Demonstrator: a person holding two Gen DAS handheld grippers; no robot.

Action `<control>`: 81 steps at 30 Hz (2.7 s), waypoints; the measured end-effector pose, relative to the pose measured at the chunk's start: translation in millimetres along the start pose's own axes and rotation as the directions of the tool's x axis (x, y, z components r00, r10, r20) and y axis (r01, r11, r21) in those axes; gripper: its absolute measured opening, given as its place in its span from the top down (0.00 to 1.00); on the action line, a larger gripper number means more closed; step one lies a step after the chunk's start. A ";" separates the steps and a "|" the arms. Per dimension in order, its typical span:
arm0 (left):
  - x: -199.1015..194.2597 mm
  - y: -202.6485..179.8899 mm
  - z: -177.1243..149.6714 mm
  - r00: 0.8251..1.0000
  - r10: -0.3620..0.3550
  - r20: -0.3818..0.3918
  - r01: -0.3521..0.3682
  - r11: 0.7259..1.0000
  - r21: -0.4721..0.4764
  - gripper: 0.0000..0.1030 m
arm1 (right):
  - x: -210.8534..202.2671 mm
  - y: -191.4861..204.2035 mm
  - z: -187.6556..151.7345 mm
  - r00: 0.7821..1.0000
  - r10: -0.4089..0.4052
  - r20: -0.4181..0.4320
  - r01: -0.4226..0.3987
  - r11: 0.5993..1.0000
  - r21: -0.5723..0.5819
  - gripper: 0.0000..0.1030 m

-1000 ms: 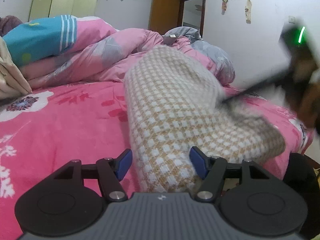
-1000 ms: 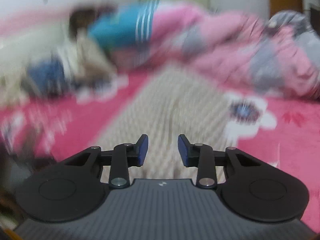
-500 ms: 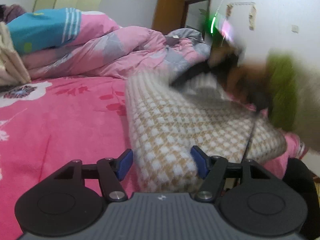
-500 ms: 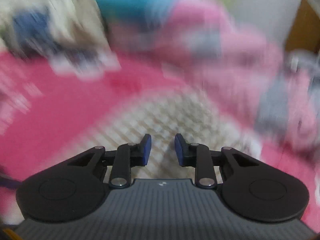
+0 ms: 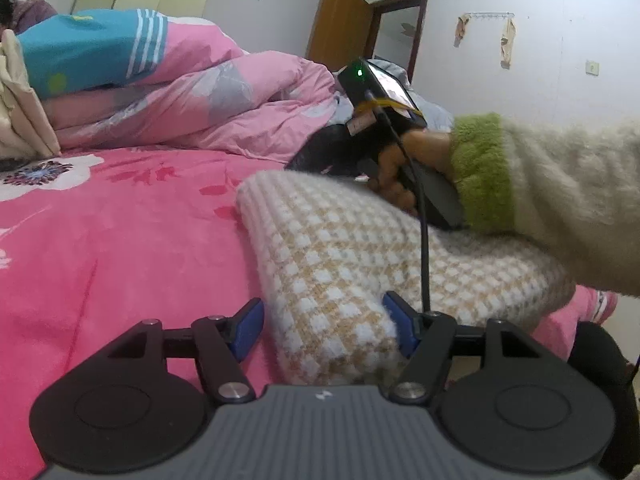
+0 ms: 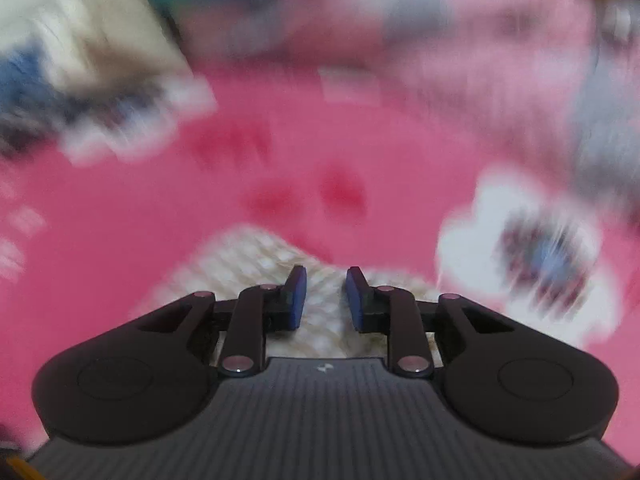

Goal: Fold clothes

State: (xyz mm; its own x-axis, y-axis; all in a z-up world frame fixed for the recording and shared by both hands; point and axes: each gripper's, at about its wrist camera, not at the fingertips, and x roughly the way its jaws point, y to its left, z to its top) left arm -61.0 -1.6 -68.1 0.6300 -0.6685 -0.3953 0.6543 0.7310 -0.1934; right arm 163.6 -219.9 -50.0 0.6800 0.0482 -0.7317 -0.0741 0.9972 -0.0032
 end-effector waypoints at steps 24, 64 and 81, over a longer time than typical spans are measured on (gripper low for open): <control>-7.0 11.4 -2.8 1.000 -0.020 -0.004 0.019 0.998 -0.057 0.35 | -94.3 38.0 20.1 0.994 0.110 0.007 -0.107 0.981 -0.162 0.83; -21.8 20.9 22.5 0.992 -0.092 -0.091 0.082 0.991 -0.101 0.27 | -167.7 35.7 -169.3 0.983 0.183 0.000 -0.179 0.965 -0.192 0.83; 108.5 81.0 61.3 0.881 -0.393 -0.261 0.225 0.837 -0.499 0.02 | -134.4 -175.3 -216.3 0.821 0.354 0.448 -0.571 0.461 0.679 0.17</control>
State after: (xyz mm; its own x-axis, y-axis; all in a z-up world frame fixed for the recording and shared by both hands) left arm 86.0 -23.2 -71.6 0.1884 -0.8411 -0.5071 0.4805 0.5293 -0.6993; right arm -72.6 -413.4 -98.5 0.8588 0.4183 -0.2958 0.0735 0.4709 0.8791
